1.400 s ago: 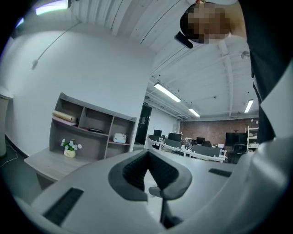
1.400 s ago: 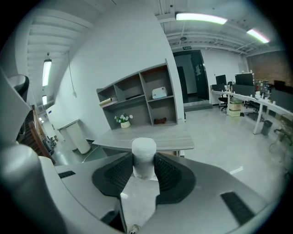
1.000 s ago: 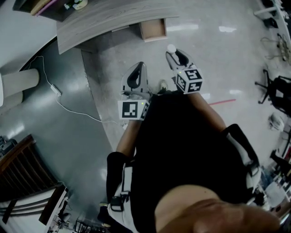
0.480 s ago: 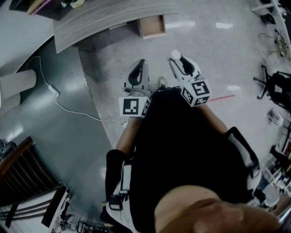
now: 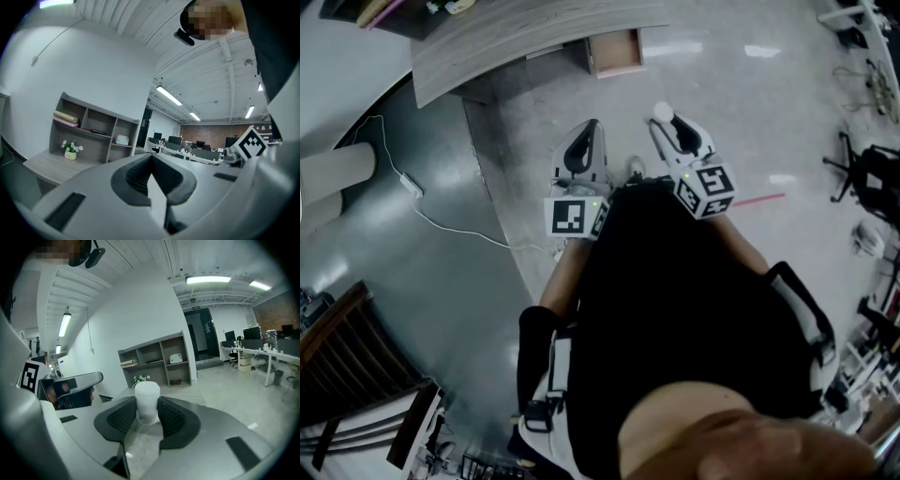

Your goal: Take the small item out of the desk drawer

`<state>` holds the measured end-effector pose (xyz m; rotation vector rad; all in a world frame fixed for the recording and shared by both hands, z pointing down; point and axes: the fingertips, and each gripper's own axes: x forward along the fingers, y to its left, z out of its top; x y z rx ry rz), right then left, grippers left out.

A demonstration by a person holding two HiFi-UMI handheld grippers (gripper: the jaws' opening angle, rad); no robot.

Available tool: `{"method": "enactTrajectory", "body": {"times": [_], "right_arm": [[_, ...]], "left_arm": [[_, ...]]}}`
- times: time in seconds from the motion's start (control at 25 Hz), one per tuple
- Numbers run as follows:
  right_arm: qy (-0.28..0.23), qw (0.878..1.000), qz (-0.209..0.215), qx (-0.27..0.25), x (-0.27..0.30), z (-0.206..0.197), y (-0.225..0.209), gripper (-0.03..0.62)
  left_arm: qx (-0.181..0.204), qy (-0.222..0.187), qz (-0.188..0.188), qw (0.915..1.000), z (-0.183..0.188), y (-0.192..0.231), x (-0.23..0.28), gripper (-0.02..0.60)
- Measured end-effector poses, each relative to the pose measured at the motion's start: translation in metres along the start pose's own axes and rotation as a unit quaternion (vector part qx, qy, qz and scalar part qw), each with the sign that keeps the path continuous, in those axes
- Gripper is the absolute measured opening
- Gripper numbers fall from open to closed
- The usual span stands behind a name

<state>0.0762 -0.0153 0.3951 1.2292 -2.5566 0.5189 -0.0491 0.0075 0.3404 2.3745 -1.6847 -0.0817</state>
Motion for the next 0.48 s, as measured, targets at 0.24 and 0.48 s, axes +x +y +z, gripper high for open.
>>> {"method": "enactTrajectory", "body": {"times": [0.24, 0.48], "right_arm": [[-0.001, 1.0, 0.002, -0.004, 0.001, 0.0, 0.006, 0.144], [0.002, 1.0, 0.0, -0.007, 0.002, -0.002, 0.014, 0.144]], "left_arm": [[-0.011, -0.007, -0.002, 0.9999, 0.001, 0.001, -0.003, -0.003], [0.008, 0.01, -0.014, 0.9998, -0.007, 0.005, -0.008, -0.003]]}}
